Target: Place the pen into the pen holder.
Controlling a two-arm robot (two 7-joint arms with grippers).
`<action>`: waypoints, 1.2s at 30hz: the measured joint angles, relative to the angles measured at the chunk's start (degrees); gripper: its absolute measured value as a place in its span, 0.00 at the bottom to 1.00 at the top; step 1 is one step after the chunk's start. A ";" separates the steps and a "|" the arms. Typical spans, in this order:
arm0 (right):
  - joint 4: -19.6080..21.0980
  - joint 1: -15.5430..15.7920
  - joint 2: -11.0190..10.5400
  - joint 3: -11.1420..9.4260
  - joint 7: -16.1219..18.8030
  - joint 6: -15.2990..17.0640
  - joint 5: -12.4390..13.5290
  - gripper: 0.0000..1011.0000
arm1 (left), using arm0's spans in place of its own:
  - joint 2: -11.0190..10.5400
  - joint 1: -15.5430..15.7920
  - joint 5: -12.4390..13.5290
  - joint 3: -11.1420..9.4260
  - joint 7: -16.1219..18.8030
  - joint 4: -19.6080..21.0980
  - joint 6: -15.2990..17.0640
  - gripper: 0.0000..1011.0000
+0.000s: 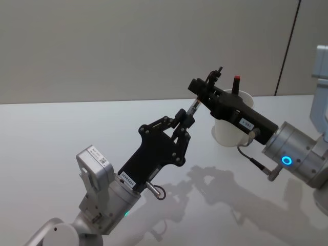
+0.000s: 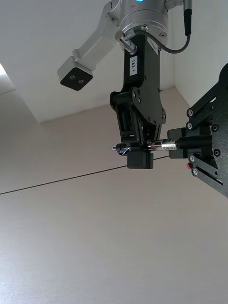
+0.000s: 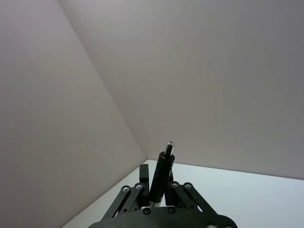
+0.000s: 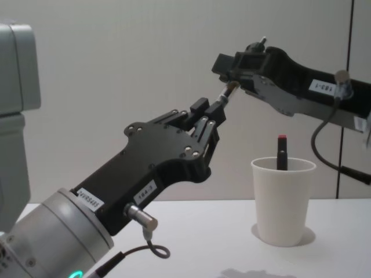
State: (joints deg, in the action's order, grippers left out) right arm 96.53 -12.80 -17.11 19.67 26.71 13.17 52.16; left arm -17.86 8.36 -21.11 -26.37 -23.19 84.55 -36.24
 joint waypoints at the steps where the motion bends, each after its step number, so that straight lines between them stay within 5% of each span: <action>1: 0.00 0.00 0.00 0.00 0.00 0.00 0.00 0.15 | 0.00 0.00 0.00 0.00 0.00 0.00 0.00 0.12; 8: -0.02 0.00 -0.02 -0.02 -0.12 0.00 -0.04 0.15 | 0.00 0.00 -0.01 0.02 0.00 0.01 -0.04 0.17; 36: 0.00 0.00 0.00 0.00 0.01 0.00 0.01 0.15 | 0.00 0.00 0.01 0.00 0.00 0.00 0.00 0.99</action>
State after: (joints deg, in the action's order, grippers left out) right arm 96.53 -12.79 -17.11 19.68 26.71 13.17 52.17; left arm -17.86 8.36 -21.10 -26.37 -23.19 84.55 -36.24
